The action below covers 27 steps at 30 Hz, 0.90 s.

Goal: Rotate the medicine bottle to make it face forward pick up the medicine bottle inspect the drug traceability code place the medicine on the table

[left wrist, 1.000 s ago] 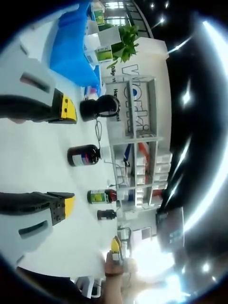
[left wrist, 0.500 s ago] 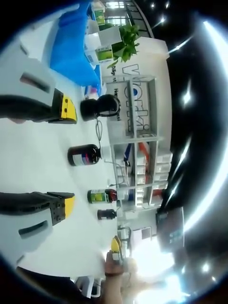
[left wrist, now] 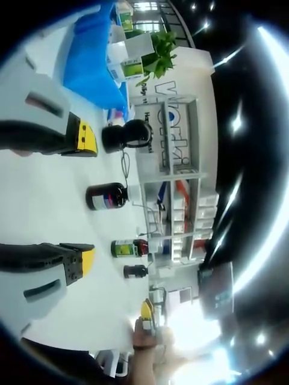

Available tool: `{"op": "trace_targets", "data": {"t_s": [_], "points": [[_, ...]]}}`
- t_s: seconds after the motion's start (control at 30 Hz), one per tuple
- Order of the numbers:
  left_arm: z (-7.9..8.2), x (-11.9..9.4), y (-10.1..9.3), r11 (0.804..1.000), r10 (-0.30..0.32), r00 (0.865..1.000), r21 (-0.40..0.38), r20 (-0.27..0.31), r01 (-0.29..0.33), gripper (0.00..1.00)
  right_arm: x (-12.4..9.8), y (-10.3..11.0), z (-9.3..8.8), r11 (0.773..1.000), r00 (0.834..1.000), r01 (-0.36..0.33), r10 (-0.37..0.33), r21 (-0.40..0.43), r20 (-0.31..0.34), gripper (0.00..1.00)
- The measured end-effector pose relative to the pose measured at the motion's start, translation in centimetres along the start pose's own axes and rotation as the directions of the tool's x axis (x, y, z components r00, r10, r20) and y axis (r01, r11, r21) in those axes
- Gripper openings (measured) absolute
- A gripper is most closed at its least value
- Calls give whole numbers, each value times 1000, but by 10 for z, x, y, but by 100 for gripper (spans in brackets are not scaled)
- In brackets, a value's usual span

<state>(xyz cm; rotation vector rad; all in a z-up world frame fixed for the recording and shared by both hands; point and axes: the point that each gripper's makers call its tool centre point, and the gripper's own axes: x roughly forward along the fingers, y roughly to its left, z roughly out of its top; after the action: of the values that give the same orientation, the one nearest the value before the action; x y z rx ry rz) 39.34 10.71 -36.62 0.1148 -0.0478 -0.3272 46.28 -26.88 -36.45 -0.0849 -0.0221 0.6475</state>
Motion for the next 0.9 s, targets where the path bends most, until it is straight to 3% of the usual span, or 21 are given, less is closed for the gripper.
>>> {"op": "trace_targets", "data": {"t_s": [0.9], "points": [[2,-1,-3,1000,1,1000,1,-2,-1,48,0,0,-1,1000,1000,0,0,-7,-4,23]]}}
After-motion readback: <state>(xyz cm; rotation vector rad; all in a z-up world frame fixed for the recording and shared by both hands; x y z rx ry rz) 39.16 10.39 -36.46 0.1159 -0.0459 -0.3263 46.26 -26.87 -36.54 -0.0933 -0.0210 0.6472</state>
